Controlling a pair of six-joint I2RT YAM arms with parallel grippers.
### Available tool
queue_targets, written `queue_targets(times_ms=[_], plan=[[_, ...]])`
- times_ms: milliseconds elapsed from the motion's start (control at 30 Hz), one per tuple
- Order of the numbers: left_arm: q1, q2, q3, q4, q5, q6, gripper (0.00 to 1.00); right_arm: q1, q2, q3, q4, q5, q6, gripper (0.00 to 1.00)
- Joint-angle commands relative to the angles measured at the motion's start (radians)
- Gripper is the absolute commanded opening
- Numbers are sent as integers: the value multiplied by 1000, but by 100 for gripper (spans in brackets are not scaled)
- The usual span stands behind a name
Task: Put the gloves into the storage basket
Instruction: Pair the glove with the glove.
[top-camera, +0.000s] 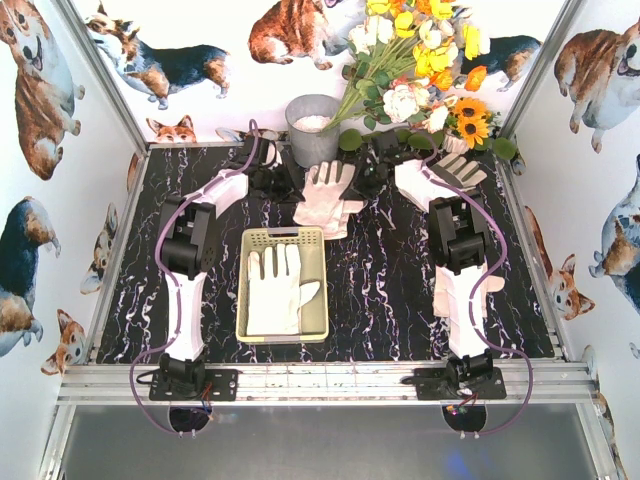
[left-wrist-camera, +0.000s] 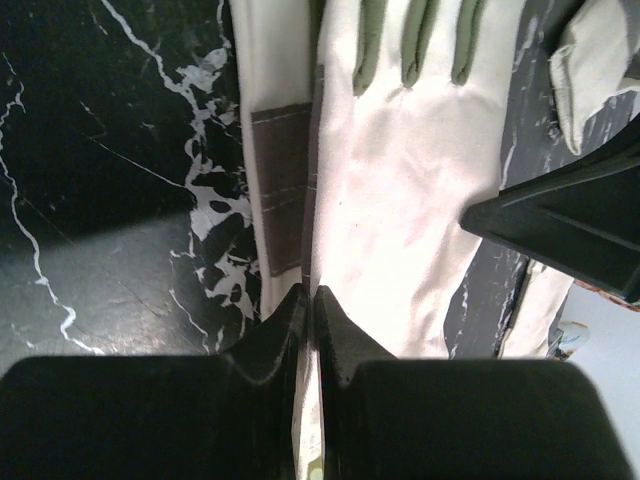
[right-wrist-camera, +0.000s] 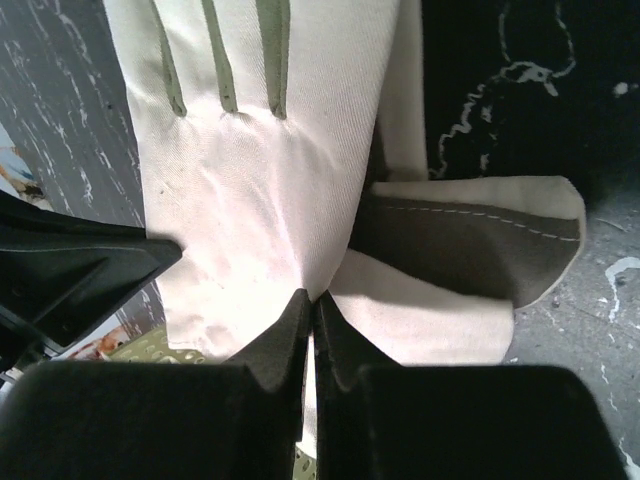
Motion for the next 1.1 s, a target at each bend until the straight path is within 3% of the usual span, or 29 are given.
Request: queue_targets(times_ms=[0,233,1067], plan=[[-11,-91,-46,76,-28,-33,0,-1,-69,137,-52,29,-102,0],[-33,-93,-63,80,-58,-57,0,-1,9,275,-172,65,-197,0],[-56,34,-37,36,-101,-43,0,-2,112,280,-196,105,-257,0]])
